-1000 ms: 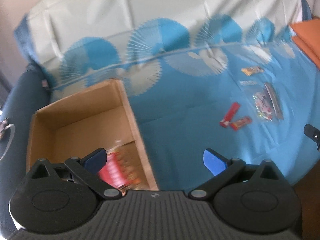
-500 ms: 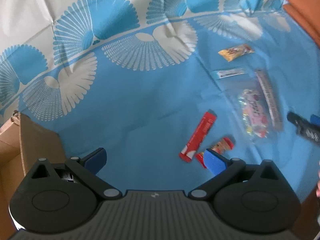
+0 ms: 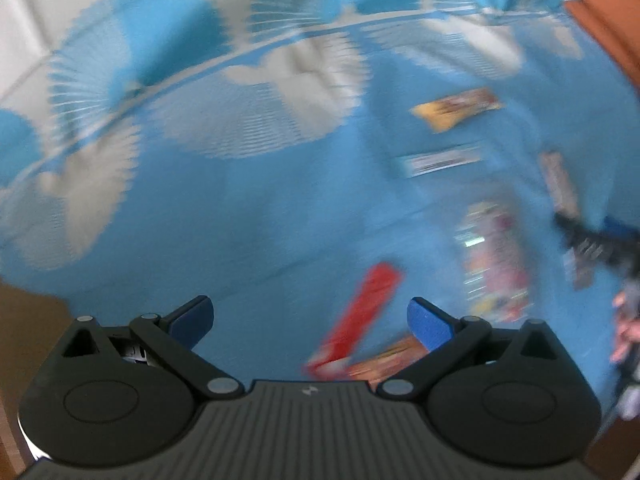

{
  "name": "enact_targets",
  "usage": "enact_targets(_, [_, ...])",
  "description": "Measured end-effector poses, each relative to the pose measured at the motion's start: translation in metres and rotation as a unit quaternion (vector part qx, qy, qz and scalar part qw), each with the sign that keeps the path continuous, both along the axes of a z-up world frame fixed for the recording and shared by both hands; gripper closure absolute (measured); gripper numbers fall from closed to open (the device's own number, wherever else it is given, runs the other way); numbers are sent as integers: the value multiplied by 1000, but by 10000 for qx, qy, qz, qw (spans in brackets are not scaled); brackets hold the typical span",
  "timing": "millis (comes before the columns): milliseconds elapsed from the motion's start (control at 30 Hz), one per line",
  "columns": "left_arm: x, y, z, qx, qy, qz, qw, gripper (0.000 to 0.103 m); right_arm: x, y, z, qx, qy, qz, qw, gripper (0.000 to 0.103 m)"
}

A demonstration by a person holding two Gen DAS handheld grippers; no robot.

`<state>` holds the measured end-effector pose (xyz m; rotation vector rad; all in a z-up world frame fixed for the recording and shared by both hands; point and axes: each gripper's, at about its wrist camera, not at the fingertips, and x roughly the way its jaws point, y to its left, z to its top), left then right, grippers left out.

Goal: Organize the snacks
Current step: 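Grasp the pink candy bag with left gripper while right grasps white stick pack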

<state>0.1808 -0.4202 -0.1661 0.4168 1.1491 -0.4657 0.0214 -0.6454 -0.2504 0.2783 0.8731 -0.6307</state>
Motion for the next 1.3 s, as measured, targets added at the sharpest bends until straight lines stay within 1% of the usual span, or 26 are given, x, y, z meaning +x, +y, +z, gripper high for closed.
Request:
enact_targets(100, [-3, -42, -9, -263, 203, -181, 9993, 0, -9, -12, 0, 64, 89, 188, 9998, 9])
enact_targets(200, [-7, -81, -25, -374, 413, -435, 9975, 0, -21, -21, 3, 118, 129, 160, 9997, 8])
enact_targets(300, [-5, -108, -52, -328, 798, -473, 9951, 0, -26, -25, 2, 86, 156, 201, 9996, 5])
enact_targets(400, [-2, -123, -75, -252, 1048, -388, 9934, 0, -31, -25, -1, 35, 137, 284, 9995, 2])
enact_targets(433, [-1, -127, -82, -163, 1110, -361, 9930, 0, -32, -25, -2, 12, 114, 298, 9995, 1])
enact_targets(467, [-2, -130, -86, -25, 1017, -310, 9943, 0, -33, -24, -2, -6, 100, 305, 9995, 1])
enact_targets(500, [-4, -133, -88, 13, 863, -324, 9957, 0, -33, -24, -2, -20, 85, 303, 9995, 0])
enact_targets(567, [-6, -136, -89, 31, 732, -325, 9968, 0, -33, -24, -3, -40, 73, 297, 9995, 0])
enact_targets(733, [-15, -137, -92, -6, 489, -434, 9979, 0, -33, -24, -4, -84, 17, 300, 9995, 0])
enact_targets(867, [-24, -130, -93, -186, 345, -522, 9979, 0, -34, -23, -5, -97, -7, 305, 9995, 0])
enact_targets(967, [-34, -128, -92, -220, 165, -536, 9982, 0, -34, -23, -5, -134, -11, 306, 9994, 0])
enact_targets(1200, [-37, -127, -87, -229, 184, -527, 9982, 0, -32, -22, -5, -164, 17, 297, 9994, 0])
enact_targets(1233, [-38, -127, -87, -231, 186, -509, 9983, 0, -31, -21, -4, -175, 51, 311, 9993, 3])
enact_targets(1267, [-36, -127, -86, -235, 196, -501, 9983, 1, -30, -20, -3, -154, 51, 344, 9993, 9])
enact_targets(1300, [-37, -126, -84, -272, 209, -463, 9983, 5, -30, -16, 1, -155, -3, 465, 9988, 33])
